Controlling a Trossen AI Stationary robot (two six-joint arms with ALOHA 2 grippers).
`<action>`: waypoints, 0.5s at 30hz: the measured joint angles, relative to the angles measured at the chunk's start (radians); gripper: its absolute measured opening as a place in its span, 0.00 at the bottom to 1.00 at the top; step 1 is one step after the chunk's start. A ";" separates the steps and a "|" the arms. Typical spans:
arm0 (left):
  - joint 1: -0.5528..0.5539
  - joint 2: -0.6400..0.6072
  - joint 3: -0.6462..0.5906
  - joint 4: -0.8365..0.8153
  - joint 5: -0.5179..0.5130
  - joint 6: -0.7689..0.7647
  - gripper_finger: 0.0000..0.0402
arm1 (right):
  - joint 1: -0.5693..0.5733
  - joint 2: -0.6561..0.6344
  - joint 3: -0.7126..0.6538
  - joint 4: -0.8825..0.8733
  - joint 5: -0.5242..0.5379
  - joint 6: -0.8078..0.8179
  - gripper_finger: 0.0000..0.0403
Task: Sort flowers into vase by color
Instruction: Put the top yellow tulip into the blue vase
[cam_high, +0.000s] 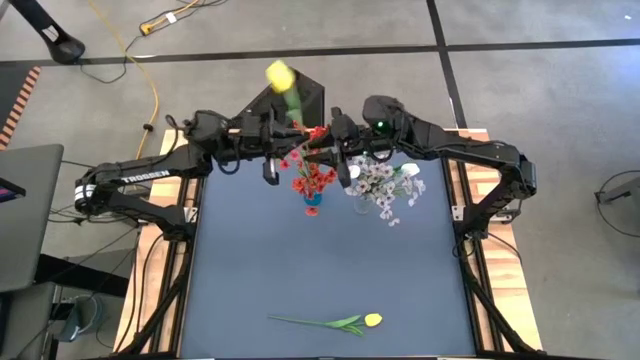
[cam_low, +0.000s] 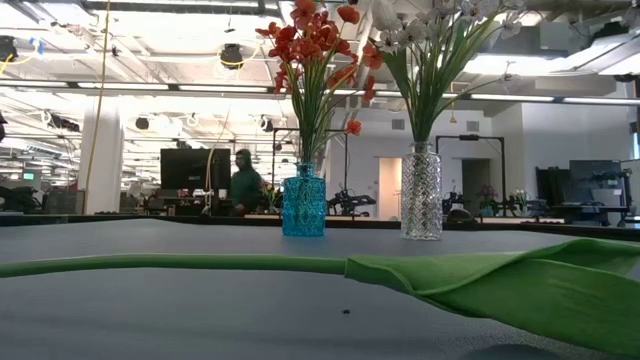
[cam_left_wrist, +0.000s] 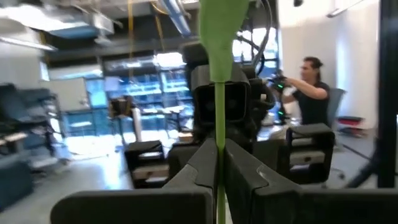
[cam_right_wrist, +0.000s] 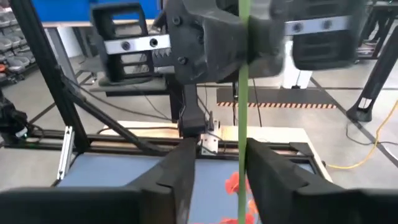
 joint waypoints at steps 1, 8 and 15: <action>0.000 -0.017 0.000 -0.008 -0.017 0.008 0.00 | -0.002 -0.009 0.017 -0.022 0.000 0.000 0.43; 0.000 -0.183 -0.017 -0.153 -0.134 0.089 0.00 | -0.027 -0.080 0.086 -0.243 -0.001 -0.062 0.55; 0.001 -0.416 -0.248 -0.102 -0.314 0.079 0.00 | 0.006 -0.266 0.021 -0.384 0.105 -0.112 0.52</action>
